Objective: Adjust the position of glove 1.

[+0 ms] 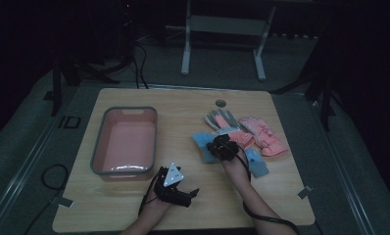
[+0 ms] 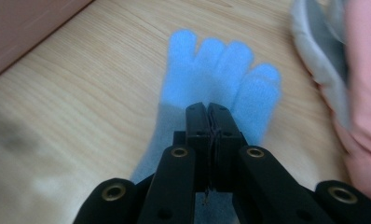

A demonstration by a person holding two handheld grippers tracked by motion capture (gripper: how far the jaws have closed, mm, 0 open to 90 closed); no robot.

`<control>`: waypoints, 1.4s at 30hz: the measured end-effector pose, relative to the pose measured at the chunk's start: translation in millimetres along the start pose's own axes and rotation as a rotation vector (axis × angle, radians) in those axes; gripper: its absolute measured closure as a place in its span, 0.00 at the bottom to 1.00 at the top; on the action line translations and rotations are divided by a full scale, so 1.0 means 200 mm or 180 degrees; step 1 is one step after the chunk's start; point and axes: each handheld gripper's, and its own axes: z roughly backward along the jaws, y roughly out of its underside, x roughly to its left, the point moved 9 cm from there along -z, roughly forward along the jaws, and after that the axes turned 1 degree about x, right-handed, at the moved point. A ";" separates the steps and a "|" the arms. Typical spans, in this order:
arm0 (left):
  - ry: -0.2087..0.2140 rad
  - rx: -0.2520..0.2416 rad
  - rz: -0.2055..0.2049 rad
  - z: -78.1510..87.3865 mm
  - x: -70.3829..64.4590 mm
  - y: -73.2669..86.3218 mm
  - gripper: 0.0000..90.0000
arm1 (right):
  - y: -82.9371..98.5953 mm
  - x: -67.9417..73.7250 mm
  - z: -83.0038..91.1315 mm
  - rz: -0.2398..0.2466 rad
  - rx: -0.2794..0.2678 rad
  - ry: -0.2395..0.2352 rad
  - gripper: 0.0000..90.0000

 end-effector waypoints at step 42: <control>0.0003 0.0013 -0.0011 0.00 0.00 0.00 0.00 | 0.45 0.10 0.20 -0.0561 0.0086 0.0234 0.86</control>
